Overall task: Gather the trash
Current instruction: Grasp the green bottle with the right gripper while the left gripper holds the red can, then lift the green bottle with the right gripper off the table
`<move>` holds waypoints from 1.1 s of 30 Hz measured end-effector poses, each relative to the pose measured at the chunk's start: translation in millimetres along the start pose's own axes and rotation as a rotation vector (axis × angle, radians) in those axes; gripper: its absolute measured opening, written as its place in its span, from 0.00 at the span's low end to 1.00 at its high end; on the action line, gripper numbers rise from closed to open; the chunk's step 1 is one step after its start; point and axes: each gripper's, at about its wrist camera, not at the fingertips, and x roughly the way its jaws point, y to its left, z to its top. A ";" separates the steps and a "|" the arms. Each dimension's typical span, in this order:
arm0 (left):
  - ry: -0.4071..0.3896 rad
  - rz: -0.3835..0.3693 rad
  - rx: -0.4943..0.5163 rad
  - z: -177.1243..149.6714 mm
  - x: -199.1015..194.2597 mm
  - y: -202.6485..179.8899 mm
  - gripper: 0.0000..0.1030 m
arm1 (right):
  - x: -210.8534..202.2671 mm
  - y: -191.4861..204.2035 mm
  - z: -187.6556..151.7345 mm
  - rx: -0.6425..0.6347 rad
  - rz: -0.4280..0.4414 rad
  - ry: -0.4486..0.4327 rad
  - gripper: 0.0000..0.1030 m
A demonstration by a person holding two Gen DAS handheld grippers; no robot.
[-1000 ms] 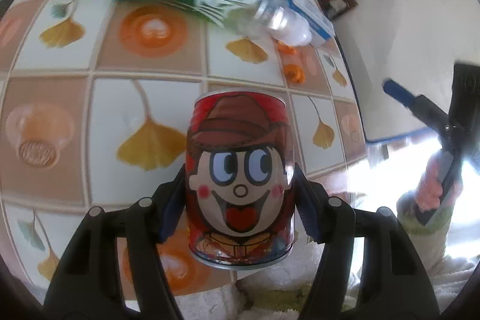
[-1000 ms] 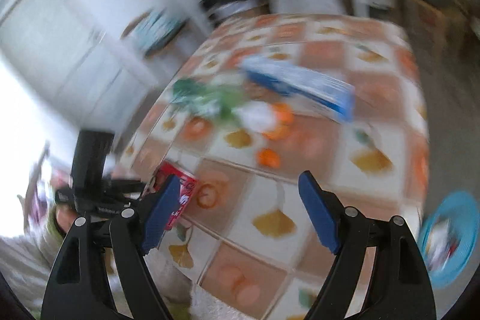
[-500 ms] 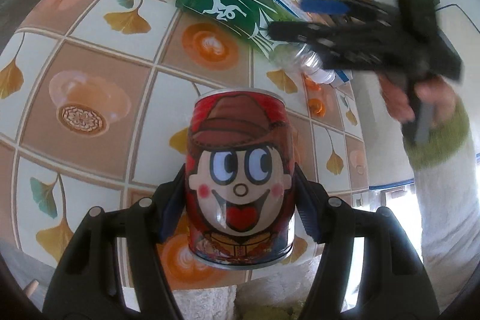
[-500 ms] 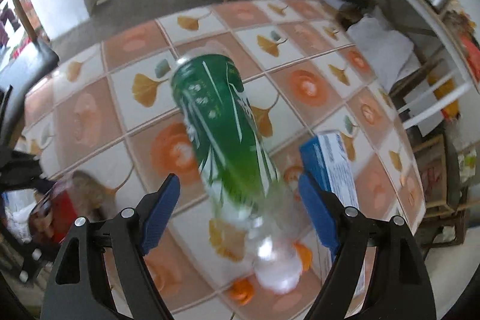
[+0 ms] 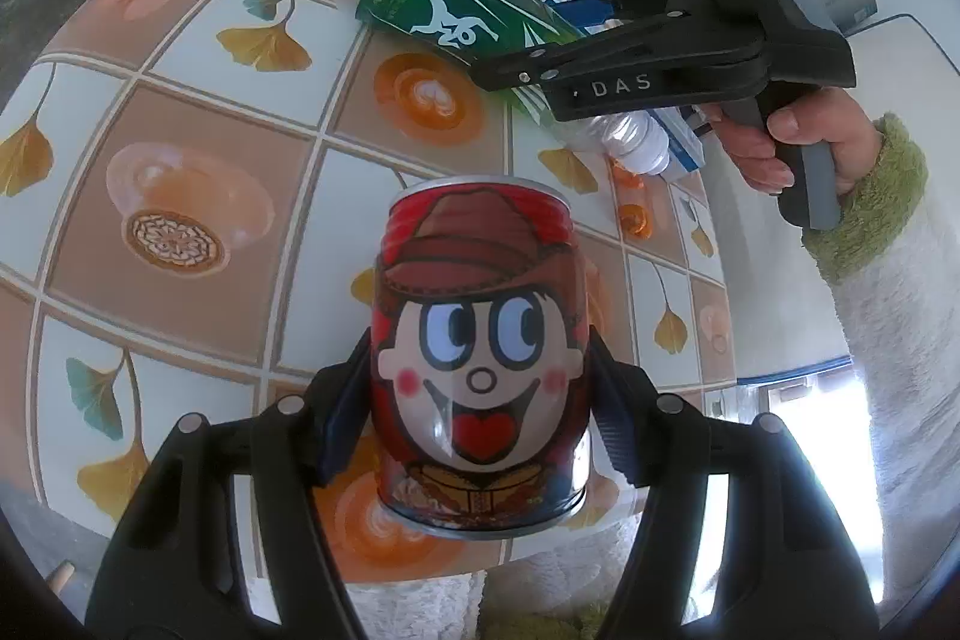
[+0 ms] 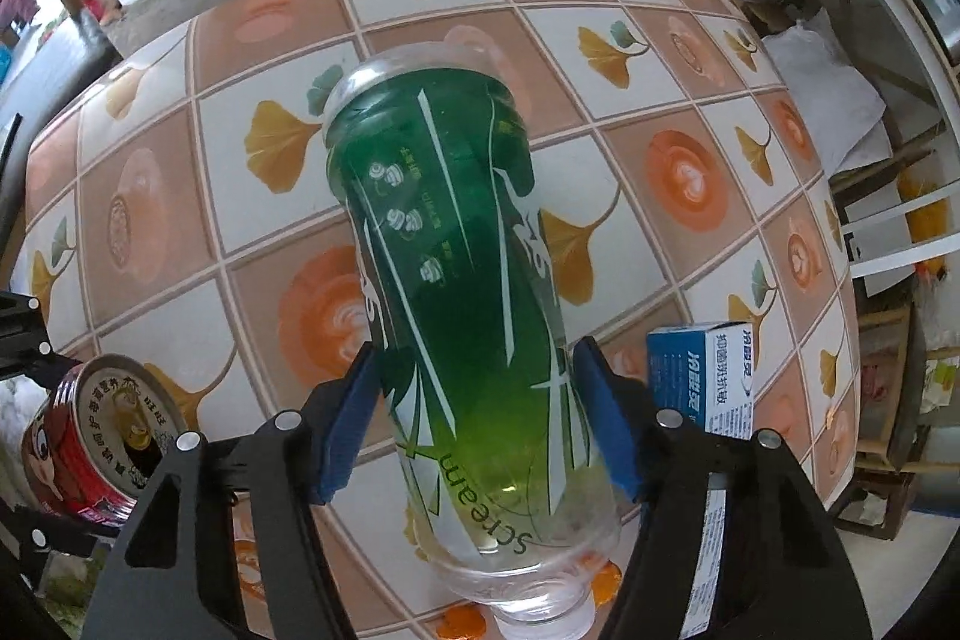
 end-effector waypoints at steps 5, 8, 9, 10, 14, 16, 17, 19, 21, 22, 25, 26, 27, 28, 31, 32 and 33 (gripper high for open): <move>-0.008 0.007 0.003 -2.3 -2.0 -1.3 0.60 | -15.3 0.9 -1.3 0.016 0.000 -0.031 0.60; -0.016 0.017 0.010 -2.7 -3.8 -3.1 0.60 | -28.2 0.2 -4.1 0.028 -0.016 -0.057 0.60; -0.022 0.024 0.014 -3.1 -4.7 -4.2 0.60 | -34.1 0.0 -5.6 0.032 -0.022 -0.069 0.60; -0.027 0.028 0.016 -3.5 -5.5 -5.1 0.60 | -40.5 -0.4 -7.3 0.037 -0.027 -0.083 0.60; -0.048 0.036 0.020 -4.5 -9.5 -6.9 0.60 | -67.7 -3.6 -16.3 0.071 -0.041 -0.145 0.59; -0.059 0.043 0.027 -5.6 -11.2 -9.1 0.60 | -79.8 -5.1 -21.3 0.088 -0.050 -0.172 0.59; -0.067 0.047 0.032 -6.2 -13.1 -10.6 0.60 | -88.3 -6.1 -25.4 0.099 -0.059 -0.193 0.59; -0.079 0.052 0.039 -7.1 -15.0 -13.4 0.60 | -103.7 -8.0 -32.7 0.117 -0.077 -0.229 0.59; -0.092 0.056 0.046 -7.7 -18.6 -14.9 0.60 | -123.4 -10.5 -43.0 0.149 -0.087 -0.277 0.59; -0.098 0.059 0.050 -7.4 -20.1 -15.7 0.60 | -133.1 -11.8 -48.5 0.168 -0.091 -0.302 0.59; -0.124 0.070 0.064 -8.3 -27.3 -19.5 0.60 | -156.7 -13.2 -64.7 0.218 -0.101 -0.367 0.59; -0.129 0.070 0.067 -8.4 -28.7 -20.4 0.60 | -162.1 -13.0 -68.8 0.231 -0.103 -0.382 0.59; -0.136 0.073 0.071 -8.4 -30.3 -21.8 0.60 | -169.1 -13.1 -74.7 0.251 -0.106 -0.402 0.59; -0.143 0.077 0.075 -8.7 -32.4 -22.8 0.60 | -173.6 -13.5 -78.8 0.267 -0.109 -0.416 0.59; -0.165 0.086 0.090 -10.4 -38.0 -28.2 0.60 | -186.8 -14.9 -96.5 0.336 -0.106 -0.467 0.59; -0.171 0.089 0.094 -11.2 -39.9 -30.2 0.60 | -193.2 -15.0 -104.7 0.369 -0.103 -0.486 0.59; -0.177 0.091 0.098 -12.0 -41.7 -32.2 0.60 | -196.4 -15.0 -110.3 0.389 -0.100 -0.501 0.59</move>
